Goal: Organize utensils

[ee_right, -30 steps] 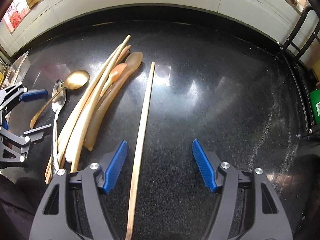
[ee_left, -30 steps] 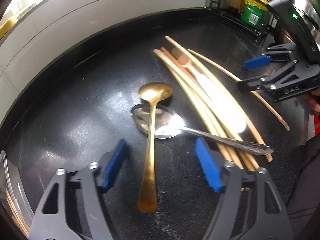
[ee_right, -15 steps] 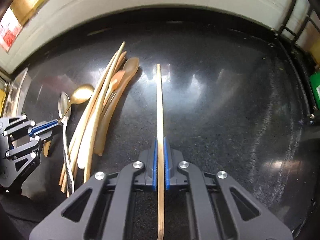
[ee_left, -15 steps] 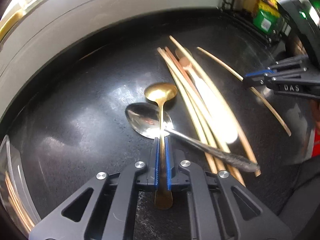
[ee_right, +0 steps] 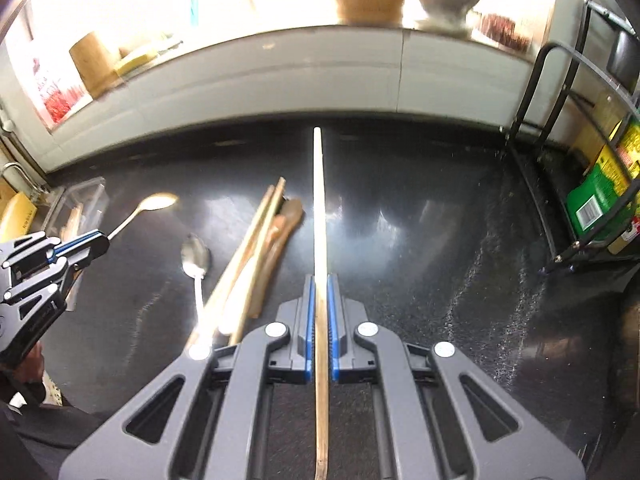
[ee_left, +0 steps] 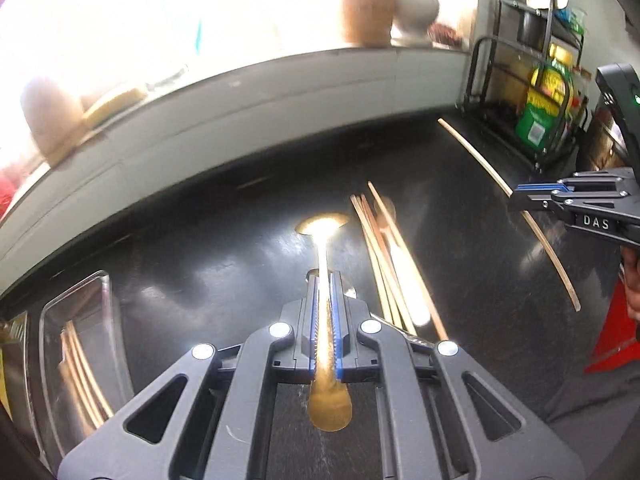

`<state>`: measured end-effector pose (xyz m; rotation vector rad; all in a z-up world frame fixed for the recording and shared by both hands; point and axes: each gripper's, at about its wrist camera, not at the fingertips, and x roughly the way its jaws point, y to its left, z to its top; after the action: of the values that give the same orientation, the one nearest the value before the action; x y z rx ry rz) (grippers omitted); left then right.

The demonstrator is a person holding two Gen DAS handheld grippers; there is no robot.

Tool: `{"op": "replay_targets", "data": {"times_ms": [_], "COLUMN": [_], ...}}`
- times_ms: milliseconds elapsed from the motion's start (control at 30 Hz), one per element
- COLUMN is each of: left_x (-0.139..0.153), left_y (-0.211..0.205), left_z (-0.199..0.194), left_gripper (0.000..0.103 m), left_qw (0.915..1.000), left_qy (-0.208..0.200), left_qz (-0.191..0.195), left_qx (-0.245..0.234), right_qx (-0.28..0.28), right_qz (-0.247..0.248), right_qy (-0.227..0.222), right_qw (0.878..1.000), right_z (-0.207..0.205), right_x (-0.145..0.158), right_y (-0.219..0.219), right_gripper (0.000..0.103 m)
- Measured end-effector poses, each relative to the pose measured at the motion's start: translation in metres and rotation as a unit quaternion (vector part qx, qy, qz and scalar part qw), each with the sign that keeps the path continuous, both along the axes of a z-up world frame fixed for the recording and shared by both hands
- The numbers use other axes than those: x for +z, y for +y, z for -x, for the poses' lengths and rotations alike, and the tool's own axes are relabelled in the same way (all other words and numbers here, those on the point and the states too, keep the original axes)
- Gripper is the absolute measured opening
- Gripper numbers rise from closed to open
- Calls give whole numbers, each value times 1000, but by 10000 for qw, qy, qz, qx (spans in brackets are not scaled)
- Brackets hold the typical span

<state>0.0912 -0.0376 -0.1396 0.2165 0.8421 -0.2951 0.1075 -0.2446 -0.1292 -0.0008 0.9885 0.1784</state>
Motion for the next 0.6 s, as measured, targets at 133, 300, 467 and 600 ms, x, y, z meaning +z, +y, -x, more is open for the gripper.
{"op": "replay_targets", "data": {"times_ms": [133,300,467,600], "left_x": [21,32,38,40], "left_y": [6,17,26,30], "left_z": [13,28,40,44], "left_gripper": [5,5,0,0], "left_qw": [9995,9982,9971,9969], "left_qy": [-155,-253,-361,-405], "left_qz": [48,78,77,78], "left_qx": [272,543,668,677], "right_qx": [139,306,405,429], "right_qz": [-63,-47,-76,-39], "right_qy": [-163,-277,-328,-321], "right_qw": [9998,9991,9986,9986], "right_z": [11,22,30,34], "right_x": [16,27,33,33], "right_y": [9,21,29,34], "right_gripper": [7,7,7,7]}}
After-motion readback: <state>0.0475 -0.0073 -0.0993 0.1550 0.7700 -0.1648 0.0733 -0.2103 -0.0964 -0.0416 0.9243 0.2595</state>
